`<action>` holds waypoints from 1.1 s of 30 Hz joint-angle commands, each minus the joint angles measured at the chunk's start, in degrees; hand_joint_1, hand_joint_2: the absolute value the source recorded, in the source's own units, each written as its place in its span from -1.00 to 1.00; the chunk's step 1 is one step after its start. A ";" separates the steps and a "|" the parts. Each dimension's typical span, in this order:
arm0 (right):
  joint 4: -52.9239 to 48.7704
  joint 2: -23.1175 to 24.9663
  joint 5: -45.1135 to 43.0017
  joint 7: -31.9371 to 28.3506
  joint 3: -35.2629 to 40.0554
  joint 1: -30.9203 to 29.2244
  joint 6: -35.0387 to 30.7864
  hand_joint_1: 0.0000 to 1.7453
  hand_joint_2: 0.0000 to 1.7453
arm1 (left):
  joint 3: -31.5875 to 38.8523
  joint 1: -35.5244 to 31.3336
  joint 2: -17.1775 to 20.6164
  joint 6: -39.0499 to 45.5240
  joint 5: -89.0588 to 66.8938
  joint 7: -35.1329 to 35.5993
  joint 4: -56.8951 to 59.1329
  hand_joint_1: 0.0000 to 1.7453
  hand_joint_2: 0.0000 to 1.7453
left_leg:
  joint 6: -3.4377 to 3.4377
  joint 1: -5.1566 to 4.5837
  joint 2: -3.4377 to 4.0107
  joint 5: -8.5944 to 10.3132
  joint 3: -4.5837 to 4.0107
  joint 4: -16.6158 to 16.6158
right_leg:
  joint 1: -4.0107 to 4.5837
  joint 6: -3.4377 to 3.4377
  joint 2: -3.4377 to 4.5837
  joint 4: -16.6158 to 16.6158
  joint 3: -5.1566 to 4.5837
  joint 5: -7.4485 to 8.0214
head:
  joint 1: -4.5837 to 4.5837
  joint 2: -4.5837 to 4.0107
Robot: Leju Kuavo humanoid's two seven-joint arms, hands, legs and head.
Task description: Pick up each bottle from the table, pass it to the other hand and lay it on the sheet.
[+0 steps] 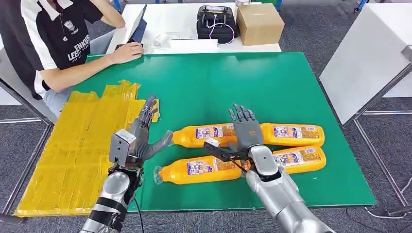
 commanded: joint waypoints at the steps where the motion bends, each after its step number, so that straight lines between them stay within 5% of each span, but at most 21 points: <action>1: 14.27 1.08 1.22 0.53 0.10 -6.39 -0.44 -1.00 1.00 | 0.62 -3.40 -0.43 -0.95 1.35 -0.04 5.89 -1.00 1.00 | -0.02 0.02 0.06 -0.05 0.24 -0.03 | 0.03 -0.02 -0.03 -0.08 0.27 -0.04 | 0.02 0.00; 11: 20.63 0.66 4.72 -4.13 4.68 -9.73 3.70 -1.00 1.00 | -0.01 -5.13 -0.83 -2.51 3.42 -0.86 8.54 -1.00 1.00 | -0.01 -0.01 0.01 -0.04 0.16 -0.02 | 0.01 -0.01 -0.06 -0.05 0.20 -0.05 | 0.02 0.00; 33: 23.58 2.45 11.33 -4.36 10.62 -12.68 3.70 -1.00 1.00 | -0.85 -6.54 -1.59 -2.67 4.21 -1.16 11.40 -1.00 1.00 | 0.00 -0.02 0.02 0.00 0.07 -0.01 | -0.01 0.00 -0.03 -0.02 0.07 -0.02 | 0.00 0.00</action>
